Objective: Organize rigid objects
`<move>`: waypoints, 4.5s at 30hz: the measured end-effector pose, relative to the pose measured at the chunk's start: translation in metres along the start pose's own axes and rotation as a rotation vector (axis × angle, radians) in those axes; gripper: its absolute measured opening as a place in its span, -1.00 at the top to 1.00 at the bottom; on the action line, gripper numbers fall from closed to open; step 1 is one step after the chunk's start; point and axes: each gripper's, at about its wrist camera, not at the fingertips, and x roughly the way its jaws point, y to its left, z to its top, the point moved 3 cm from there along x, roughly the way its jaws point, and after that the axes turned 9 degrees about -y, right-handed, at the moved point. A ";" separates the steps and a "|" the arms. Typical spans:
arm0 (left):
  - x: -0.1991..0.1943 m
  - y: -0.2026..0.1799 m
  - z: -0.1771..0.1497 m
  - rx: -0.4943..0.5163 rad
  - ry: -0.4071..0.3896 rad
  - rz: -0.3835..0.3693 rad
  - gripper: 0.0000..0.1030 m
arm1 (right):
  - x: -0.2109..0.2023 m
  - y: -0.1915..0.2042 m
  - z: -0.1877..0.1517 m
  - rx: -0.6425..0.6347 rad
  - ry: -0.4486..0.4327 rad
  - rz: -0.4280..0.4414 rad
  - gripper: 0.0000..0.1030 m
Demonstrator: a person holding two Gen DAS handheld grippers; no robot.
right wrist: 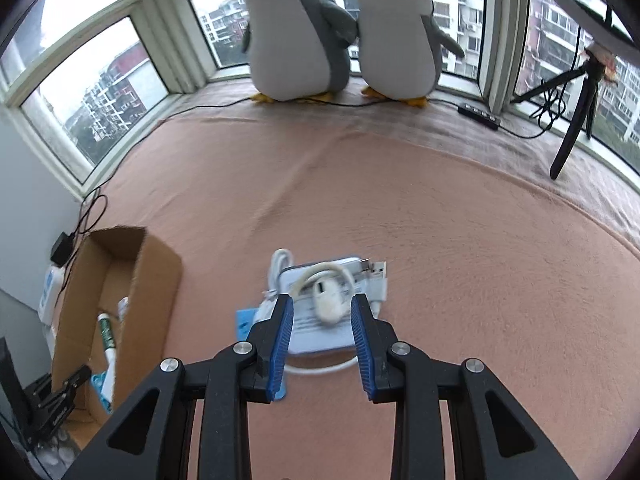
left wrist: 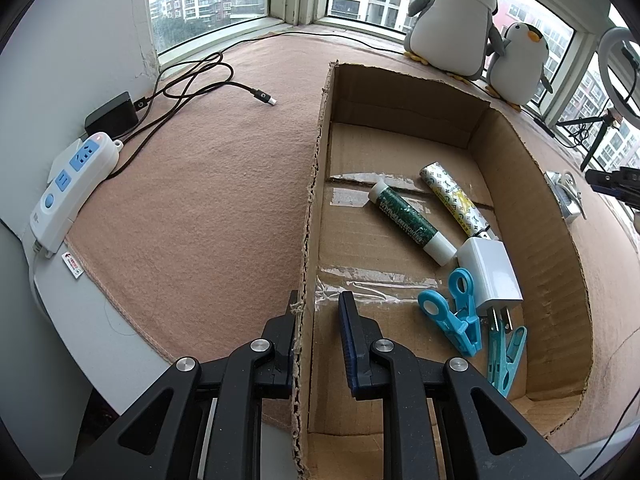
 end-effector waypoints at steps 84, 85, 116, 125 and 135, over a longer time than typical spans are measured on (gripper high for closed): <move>0.003 -0.003 0.003 0.001 -0.001 0.010 0.64 | -0.045 0.130 0.001 -0.104 -0.076 0.274 0.92; 0.003 -0.003 0.003 -0.001 -0.001 0.009 0.64 | -0.043 0.140 -0.002 -0.120 -0.067 0.286 0.92; 0.003 -0.003 0.004 0.001 -0.002 0.008 0.64 | -0.012 0.203 -0.041 -0.228 0.028 0.313 0.53; 0.003 -0.003 0.004 -0.003 -0.002 0.005 0.64 | -0.025 0.172 -0.036 -0.160 -0.005 0.279 0.32; 0.003 -0.003 0.004 -0.003 -0.002 0.004 0.64 | -0.040 0.068 -0.029 0.065 -0.056 0.124 0.31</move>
